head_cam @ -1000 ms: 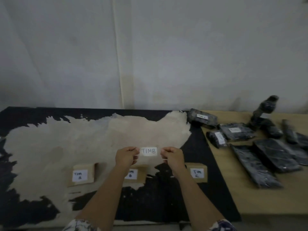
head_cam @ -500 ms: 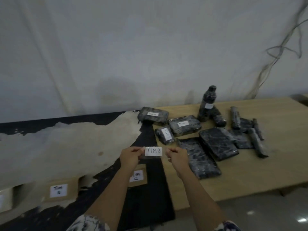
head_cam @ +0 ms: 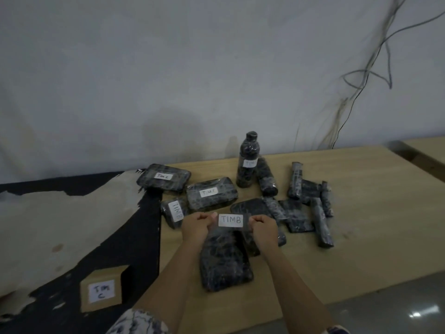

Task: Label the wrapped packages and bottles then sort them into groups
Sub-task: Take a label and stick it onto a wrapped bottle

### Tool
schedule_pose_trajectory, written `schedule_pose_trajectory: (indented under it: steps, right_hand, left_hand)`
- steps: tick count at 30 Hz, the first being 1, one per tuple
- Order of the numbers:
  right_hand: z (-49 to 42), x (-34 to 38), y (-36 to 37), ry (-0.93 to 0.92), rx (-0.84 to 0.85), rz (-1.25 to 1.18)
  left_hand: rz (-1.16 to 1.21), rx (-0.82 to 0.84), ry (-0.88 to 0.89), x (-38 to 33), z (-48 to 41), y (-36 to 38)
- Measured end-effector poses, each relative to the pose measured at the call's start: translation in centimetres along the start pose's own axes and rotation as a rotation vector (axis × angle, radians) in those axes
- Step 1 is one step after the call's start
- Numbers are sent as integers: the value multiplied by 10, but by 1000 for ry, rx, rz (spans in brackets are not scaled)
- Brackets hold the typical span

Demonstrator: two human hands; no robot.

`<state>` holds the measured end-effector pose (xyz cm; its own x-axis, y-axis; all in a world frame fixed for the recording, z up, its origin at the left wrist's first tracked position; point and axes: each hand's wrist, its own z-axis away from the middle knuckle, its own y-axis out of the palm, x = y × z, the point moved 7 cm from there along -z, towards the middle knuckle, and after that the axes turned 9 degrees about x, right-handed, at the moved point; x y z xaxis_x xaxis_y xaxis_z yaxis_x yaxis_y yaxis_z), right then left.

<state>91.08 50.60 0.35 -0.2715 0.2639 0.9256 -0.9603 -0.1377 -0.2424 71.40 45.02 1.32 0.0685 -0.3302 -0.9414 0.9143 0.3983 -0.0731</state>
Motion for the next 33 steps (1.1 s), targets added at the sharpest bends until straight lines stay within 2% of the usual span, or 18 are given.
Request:
schedule_pose_trajectory:
  steps: [10, 16, 22, 25, 33]
  right_hand:
    - [-81, 14, -76, -7, -141, -81]
    - [-142, 26, -118, 15, -180, -85]
    - [-189, 31, -144, 53, -192, -131]
    - [-205, 25, -151, 75, -195, -141]
    - [-250, 25, -158, 106, -79, -164]
  left_hand:
    - [53, 7, -55, -36, -68, 113]
    - [6, -6, -103, -55, -110, 173]
    - [-112, -51, -135, -59, -139, 213]
    - [-243, -94, -136, -62, -141, 226]
    - [-298, -167, -105, -79, -162, 254]
